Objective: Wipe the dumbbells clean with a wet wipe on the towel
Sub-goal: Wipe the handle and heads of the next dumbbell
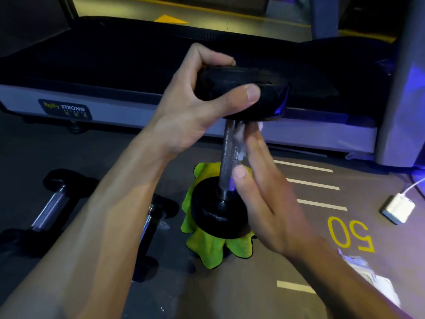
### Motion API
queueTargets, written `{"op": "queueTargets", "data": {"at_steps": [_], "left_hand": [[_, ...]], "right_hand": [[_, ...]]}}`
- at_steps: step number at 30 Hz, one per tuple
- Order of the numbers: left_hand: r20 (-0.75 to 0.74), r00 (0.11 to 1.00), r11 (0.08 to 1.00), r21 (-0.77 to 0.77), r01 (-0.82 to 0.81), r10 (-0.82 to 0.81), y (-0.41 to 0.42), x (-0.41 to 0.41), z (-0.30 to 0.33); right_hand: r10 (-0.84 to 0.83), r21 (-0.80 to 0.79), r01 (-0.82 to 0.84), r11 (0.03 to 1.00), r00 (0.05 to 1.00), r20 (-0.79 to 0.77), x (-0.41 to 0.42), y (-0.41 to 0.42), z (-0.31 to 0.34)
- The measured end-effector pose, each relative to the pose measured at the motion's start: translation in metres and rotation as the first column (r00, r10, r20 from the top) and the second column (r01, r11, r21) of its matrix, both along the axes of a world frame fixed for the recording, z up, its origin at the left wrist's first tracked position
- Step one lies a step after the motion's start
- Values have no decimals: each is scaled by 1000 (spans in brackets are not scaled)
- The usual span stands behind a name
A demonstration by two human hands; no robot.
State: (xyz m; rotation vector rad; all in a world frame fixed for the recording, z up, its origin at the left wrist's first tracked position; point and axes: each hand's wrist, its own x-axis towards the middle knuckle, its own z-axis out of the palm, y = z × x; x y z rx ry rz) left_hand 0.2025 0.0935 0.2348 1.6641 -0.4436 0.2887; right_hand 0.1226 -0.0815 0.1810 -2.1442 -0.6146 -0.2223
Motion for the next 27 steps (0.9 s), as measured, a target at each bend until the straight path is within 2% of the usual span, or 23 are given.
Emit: {"op": "queueTargets", "data": {"at_steps": [6, 13, 16, 19, 21, 23, 25, 27], "left_hand": [[-15, 999, 998, -47, -30, 29, 7, 3, -5], [-9, 1000, 999, -31, -27, 27, 4, 2, -3], [-12, 1000, 1000, -14, -11, 11, 0, 2, -2], [-16, 1000, 1000, -4, -6, 6, -1, 3, -2], [-9, 1000, 1000, -12, -3, 3, 0, 4, -2], [-7, 1000, 1000, -20, 12, -12, 0, 5, -2], [-8, 1000, 999, -32, 24, -24, 0, 5, -2], [-3, 1000, 999, -32, 17, -17, 0, 5, -2]], "right_hand": [[53, -233, -54, 971, 999, -11, -40, -28, -43], [6, -383, 33, 923, 995, 99, -46, -13, -25], [-19, -494, 104, 863, 985, 174, -41, 6, -18], [-19, -541, 111, 834, 985, 173, -40, 15, -15], [24, -467, 48, 883, 989, 147, -37, 8, -17], [27, -279, 12, 960, 991, 135, -27, -8, -25], [-39, -92, 45, 995, 997, 62, -14, -25, -30], [-86, 10, 86, 996, 996, -16, -5, -30, -33]]}}
